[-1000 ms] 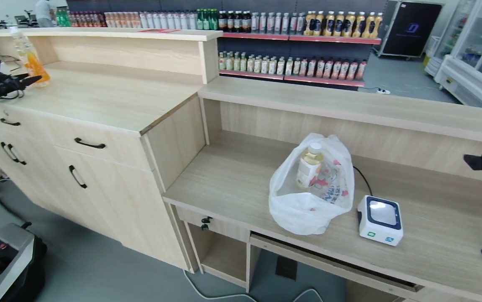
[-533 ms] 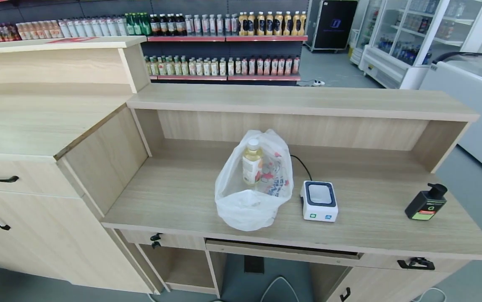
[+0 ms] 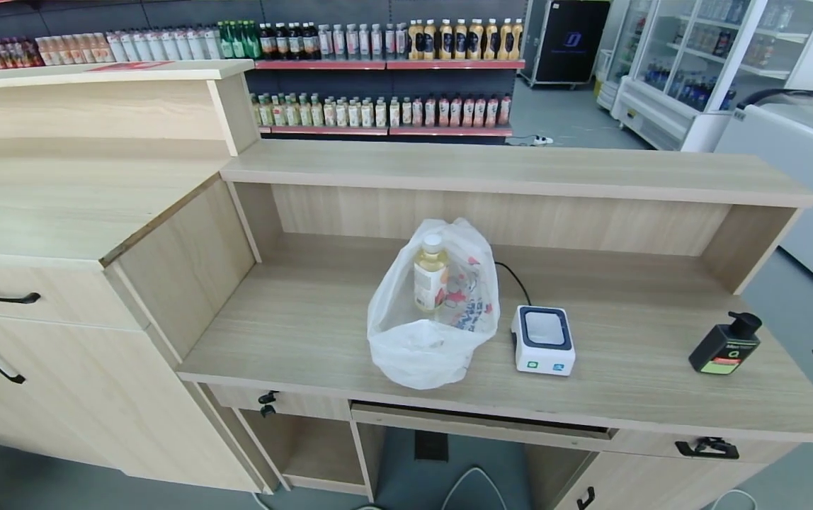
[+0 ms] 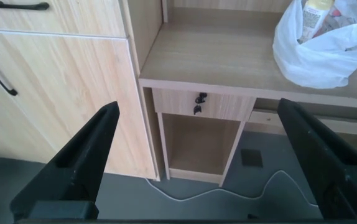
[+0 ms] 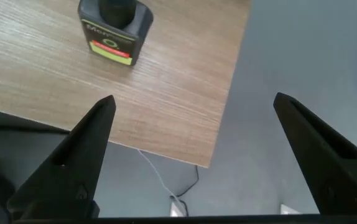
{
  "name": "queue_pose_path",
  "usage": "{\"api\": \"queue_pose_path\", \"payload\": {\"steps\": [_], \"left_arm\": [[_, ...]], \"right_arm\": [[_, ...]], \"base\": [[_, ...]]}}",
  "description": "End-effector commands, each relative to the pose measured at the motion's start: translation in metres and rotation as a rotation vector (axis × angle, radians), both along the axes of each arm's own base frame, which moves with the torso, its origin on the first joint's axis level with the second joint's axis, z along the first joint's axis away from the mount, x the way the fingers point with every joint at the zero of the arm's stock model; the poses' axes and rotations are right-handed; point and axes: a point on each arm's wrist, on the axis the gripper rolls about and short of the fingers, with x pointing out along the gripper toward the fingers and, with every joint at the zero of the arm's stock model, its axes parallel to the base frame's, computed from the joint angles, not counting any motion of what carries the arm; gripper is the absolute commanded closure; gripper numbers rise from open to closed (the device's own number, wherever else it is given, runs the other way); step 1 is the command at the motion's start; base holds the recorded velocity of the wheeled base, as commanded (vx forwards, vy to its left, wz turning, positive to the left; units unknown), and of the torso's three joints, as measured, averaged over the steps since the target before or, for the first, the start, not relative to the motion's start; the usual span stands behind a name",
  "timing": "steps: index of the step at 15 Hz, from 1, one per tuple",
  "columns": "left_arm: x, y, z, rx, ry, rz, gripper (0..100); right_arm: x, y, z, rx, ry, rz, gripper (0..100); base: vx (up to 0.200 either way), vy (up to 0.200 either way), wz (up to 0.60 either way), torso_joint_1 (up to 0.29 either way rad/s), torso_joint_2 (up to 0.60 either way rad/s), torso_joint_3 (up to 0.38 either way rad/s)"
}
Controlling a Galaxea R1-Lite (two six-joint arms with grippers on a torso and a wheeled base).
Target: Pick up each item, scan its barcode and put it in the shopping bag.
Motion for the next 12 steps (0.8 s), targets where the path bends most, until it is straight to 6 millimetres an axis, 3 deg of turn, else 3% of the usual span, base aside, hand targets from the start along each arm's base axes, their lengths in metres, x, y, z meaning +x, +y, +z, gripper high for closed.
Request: {"api": "queue_pose_path", "payload": {"steps": [1,6,12], "left_arm": [[0.0,0.0,0.0,-0.001,0.0,0.002,0],[0.0,0.0,0.0,-0.001,0.0,0.002,0],[0.0,0.0,0.0,-0.001,0.0,0.002,0]], "right_arm": [[0.006,-0.005,-0.014,0.05,0.012,0.033,0],[0.03,-0.01,-0.02,0.021,-0.004,0.083,0],[0.045,-0.019,-0.044,-0.01,0.02,0.145,0]], "base": [[0.0,0.0,0.0,0.0,0.0,0.0],[0.0,0.0,0.0,0.0,0.0,0.0],[0.0,0.0,0.0,0.0,0.0,0.0]]}}
